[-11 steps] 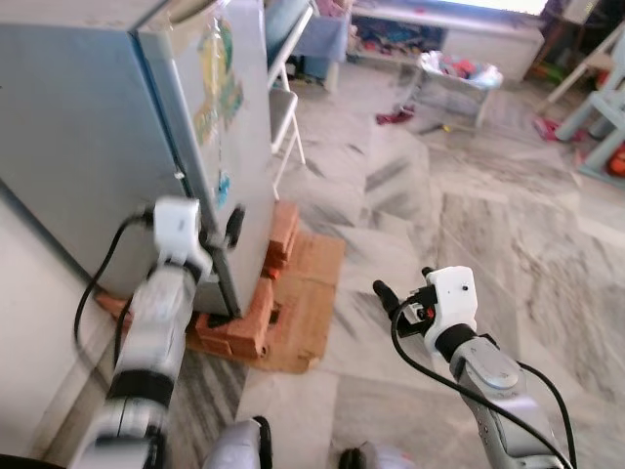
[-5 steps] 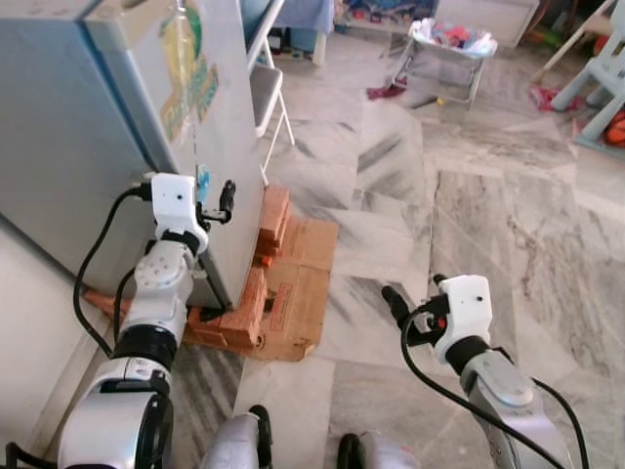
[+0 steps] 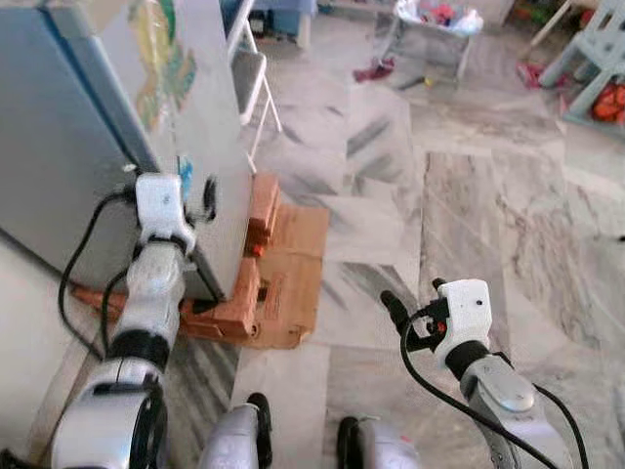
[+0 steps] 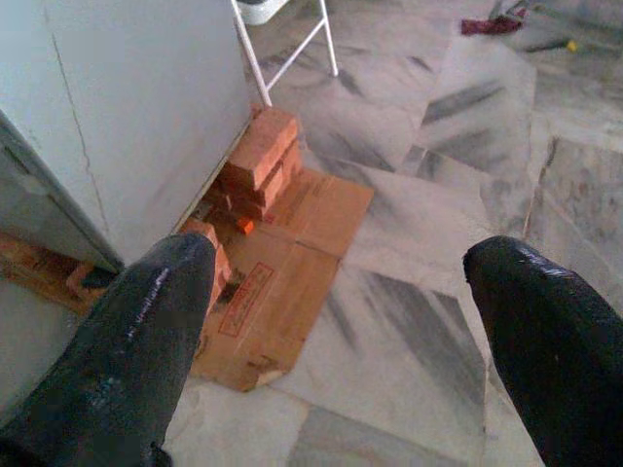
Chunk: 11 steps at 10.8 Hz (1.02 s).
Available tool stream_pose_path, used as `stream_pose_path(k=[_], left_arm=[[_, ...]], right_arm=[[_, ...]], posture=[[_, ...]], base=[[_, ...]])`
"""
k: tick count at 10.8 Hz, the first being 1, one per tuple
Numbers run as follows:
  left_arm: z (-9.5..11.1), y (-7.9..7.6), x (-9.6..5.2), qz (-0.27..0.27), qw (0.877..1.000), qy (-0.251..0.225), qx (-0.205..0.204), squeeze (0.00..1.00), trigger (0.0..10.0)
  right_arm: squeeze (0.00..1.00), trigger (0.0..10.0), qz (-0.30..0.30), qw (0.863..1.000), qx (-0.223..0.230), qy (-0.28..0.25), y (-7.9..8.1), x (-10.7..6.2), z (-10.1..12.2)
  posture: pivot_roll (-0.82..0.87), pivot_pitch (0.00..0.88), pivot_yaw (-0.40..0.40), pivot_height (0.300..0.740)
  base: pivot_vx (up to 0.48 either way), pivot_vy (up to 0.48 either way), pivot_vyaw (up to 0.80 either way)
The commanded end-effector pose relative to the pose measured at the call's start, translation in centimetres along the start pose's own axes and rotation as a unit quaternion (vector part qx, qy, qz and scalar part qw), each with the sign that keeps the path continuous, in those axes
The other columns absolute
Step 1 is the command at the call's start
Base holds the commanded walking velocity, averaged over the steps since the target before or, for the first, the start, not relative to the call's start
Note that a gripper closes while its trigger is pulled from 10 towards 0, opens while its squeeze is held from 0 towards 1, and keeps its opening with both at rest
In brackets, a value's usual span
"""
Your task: Restocking fridge
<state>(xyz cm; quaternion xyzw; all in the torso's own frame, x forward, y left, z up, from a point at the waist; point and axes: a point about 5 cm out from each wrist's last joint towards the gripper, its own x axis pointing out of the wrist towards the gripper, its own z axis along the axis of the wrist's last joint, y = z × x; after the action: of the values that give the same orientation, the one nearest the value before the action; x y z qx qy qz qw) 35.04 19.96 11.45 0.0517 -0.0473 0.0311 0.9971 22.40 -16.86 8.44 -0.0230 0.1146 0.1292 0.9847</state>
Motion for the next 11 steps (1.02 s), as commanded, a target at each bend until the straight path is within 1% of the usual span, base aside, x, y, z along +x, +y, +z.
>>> stream_pose_path(k=[1, 2, 3, 4, 5, 6, 7, 8, 9, 10, 11], left_arm=[[-0.1, 1.3, -0.1, 0.026, 0.999, 0.001, 0.019, 0.00, 10.0], [0.2, 1.8, 0.2, 0.037, 0.999, -0.001, 0.029, 0.00, 10.0], [0.6, 2.1, 0.7, 0.038, 0.999, -0.001, 0.025, 0.00, 10.0], [1.1, 2.2, 1.3, 0.041, 0.999, 0.002, 0.032, 0.00, 10.0], [1.4, 2.1, 1.6, 0.039, 0.999, 0.000, 0.028, 0.00, 10.0], [2.5, 1.2, 2.5, 0.006, 1.000, -0.008, -0.001, 0.00, 10.0], [3.0, 0.6, 2.8, -0.019, 1.000, -0.016, -0.013, 0.00, 10.0], [3.4, -0.8, 3.0, -0.066, 0.997, -0.026, -0.019, 0.00, 10.0], [3.7, -1.8, 3.1, -0.096, 0.995, -0.035, -0.016, 0.00, 10.0], [4.0, -3.5, 3.0, -0.139, 0.989, -0.041, -0.019, 0.00, 10.0], [4.0, -4.4, 3.0, -0.165, 0.985, -0.038, -0.025, 0.00, 10.0]], right_arm=[[0.00, 10.0, 0.000, 1.000, 0.000, 0.001, 0.2, 0.0, 0.2], [0.00, 10.0, 0.000, 1.000, 0.000, 0.000, 0.2, 0.0, 0.3], [0.00, 10.0, -0.001, 1.000, 0.000, -0.001, 0.2, 0.1, 0.3], [0.00, 10.0, -0.002, 1.000, 0.000, -0.003, 0.1, 0.2, 0.4], [0.00, 10.0, -0.002, 1.000, -0.001, -0.004, 0.1, 0.2, 0.5], [0.00, 10.0, -0.004, 1.000, -0.002, -0.004, 0.0, 0.2, 0.6], [0.00, 10.0, -0.005, 1.000, -0.002, -0.003, -0.1, 0.3, 0.5], [0.00, 10.0, 0.001, 1.000, -0.007, 0.027, -0.1, 0.1, -0.4], [0.00, 10.0, 0.001, 0.997, -0.025, 0.077, -0.2, -0.3, -1.9], [0.00, 10.0, -0.023, 0.991, -0.011, 0.128, -0.6, -1.0, -3.5], [0.00, 10.0, -0.032, 0.991, -0.005, 0.130, -0.9, -1.0, -3.4]], posture=[[0.00, 0.221, -0.006, 0.740], [0.00, 0.221, -0.005, 0.740], [0.00, 0.223, -0.005, 0.740], [0.00, 0.223, -0.005, 0.740], [-0.01, 0.223, -0.006, 0.740], [-0.01, 0.224, -0.005, 0.740], [-0.02, 0.220, -0.007, 0.740], [-0.01, 0.216, -0.009, 0.740], [0.00, 0.211, -0.012, 0.740], [0.00, 0.204, -0.013, 0.740], [0.00, 0.201, -0.013, 0.740]], base=[[0.000, 0.000, 0.00], [0.000, 0.000, 0.00], [0.000, 0.000, 0.00], [0.000, 0.000, 0.00], [0.000, 0.000, 0.00], [0.000, 0.000, 0.00], [0.000, 0.000, 0.00], [0.000, 0.000, 0.00], [0.000, 0.000, 0.00], [0.000, 0.000, 0.00], [0.000, 0.000, 0.00]])
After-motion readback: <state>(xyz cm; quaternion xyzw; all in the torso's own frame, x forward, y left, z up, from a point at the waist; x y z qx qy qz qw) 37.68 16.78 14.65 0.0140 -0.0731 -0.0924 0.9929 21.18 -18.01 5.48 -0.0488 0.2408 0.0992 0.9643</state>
